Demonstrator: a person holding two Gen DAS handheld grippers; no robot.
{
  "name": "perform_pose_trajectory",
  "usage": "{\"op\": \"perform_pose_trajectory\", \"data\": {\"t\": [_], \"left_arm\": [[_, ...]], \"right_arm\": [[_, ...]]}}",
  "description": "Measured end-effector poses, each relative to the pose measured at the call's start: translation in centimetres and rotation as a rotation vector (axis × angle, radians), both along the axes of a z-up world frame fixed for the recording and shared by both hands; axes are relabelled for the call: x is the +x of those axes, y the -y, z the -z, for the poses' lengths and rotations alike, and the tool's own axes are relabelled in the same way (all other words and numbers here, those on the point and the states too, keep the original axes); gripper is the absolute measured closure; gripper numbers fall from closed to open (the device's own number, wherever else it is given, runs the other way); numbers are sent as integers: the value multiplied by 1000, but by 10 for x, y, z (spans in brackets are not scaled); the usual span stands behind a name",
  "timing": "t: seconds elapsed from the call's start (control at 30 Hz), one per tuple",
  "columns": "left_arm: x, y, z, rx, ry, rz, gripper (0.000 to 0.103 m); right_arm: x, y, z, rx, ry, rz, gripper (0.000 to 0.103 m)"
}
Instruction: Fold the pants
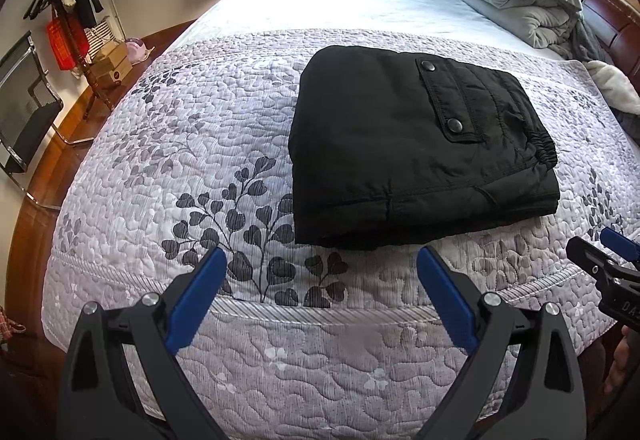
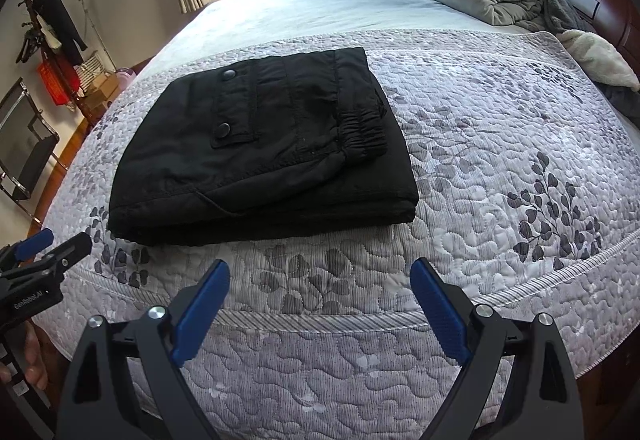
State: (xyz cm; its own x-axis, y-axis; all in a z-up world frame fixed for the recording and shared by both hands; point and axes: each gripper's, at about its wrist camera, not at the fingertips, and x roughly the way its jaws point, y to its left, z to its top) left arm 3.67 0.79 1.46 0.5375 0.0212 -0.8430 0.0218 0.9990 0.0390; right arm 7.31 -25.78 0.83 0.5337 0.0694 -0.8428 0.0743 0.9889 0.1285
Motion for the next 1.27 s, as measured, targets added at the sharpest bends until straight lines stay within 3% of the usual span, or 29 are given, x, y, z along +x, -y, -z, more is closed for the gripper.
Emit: {"op": "perform_pose_trajectory", "data": {"t": [1.27], "left_arm": [[0,8,4,-23,-48,29,7]], "right_arm": [[3,3,6,-5,-24,-4,10]]}}
